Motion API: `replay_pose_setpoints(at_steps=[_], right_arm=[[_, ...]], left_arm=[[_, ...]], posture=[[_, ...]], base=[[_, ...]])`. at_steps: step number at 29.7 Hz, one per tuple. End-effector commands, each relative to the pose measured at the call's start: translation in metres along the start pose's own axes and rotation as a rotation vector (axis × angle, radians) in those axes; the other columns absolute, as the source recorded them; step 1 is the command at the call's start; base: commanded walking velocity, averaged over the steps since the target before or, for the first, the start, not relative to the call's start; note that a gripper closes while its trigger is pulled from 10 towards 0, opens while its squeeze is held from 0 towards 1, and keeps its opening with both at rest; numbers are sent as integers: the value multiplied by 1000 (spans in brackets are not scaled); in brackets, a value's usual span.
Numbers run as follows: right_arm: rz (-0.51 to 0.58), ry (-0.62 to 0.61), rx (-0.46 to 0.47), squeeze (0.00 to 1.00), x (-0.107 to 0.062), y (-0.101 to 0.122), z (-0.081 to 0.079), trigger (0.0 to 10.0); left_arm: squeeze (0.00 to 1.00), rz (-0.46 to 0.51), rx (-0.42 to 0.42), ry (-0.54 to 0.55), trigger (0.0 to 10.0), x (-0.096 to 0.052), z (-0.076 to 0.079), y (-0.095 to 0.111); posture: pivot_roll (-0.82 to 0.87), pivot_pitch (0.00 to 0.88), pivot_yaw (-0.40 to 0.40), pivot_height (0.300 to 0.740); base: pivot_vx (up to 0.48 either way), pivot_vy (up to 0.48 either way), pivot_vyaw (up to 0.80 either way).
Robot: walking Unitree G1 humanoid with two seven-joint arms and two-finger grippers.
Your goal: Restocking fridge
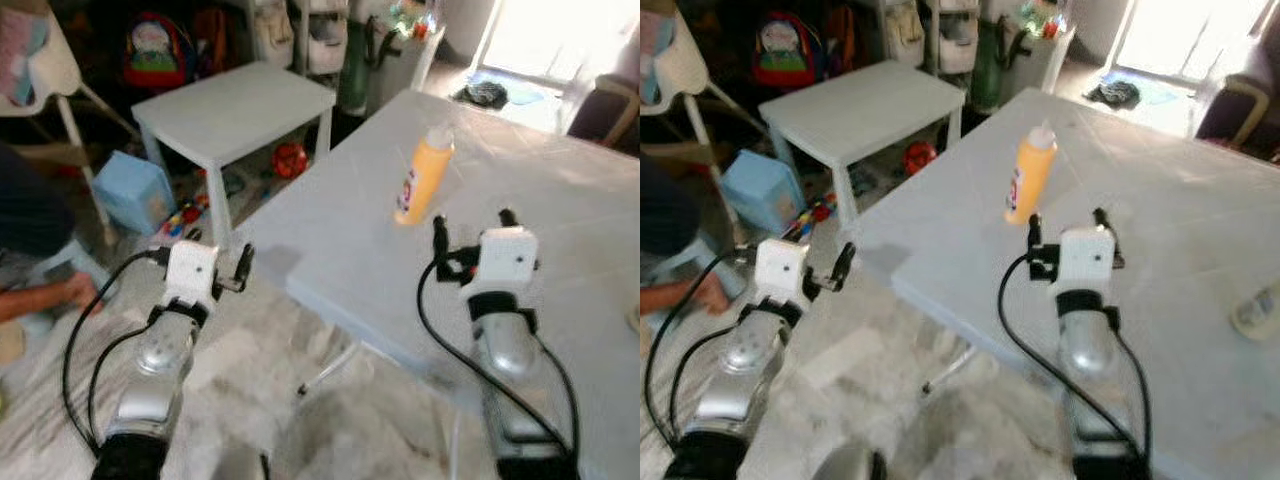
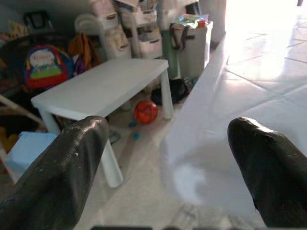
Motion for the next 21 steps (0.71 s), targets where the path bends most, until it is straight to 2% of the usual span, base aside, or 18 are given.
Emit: replay_pose_setpoints(at_steps=[1, 6, 11, 21], right_arm=[[8, -17, -22, 0, 2, 1, 7, 10000], [26, -22, -41, 0, 9, 6, 9, 10000], [69, -26, -47, 0, 25, 20, 12, 10000], [74, 52, 24, 0, 56, 28, 4, 10000]], left_arm=[[0, 22, -5, -17, 10000, 4, 7, 6], [0, 25, 11, -18, 10000, 5, 6, 8], [0, 28, 21, -16, 10000, 5, 3, 11], [0, 15, 65, -22, 10000, -5, -7, 13]], posture=[[-81, 35, -36, 740], [-81, 52, -35, 740], [-81, 91, -33, 740], [-26, 150, -10, 740]], base=[[0, 0, 0], [0, 0, 0], [0, 0, 0], [0, 0, 0]])
Point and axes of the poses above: a point about 5 cm out from each wrist's last joint towards the gripper, its own x axis pointing out of the wrist towards the gripper, its own y axis along the axis of the wrist's last joint, z = x × y, the point moved 2 cm from there along x, pointing out of the wrist towards the gripper, and after that the axes turned 1 degree about -x, right-handed, at the moved point
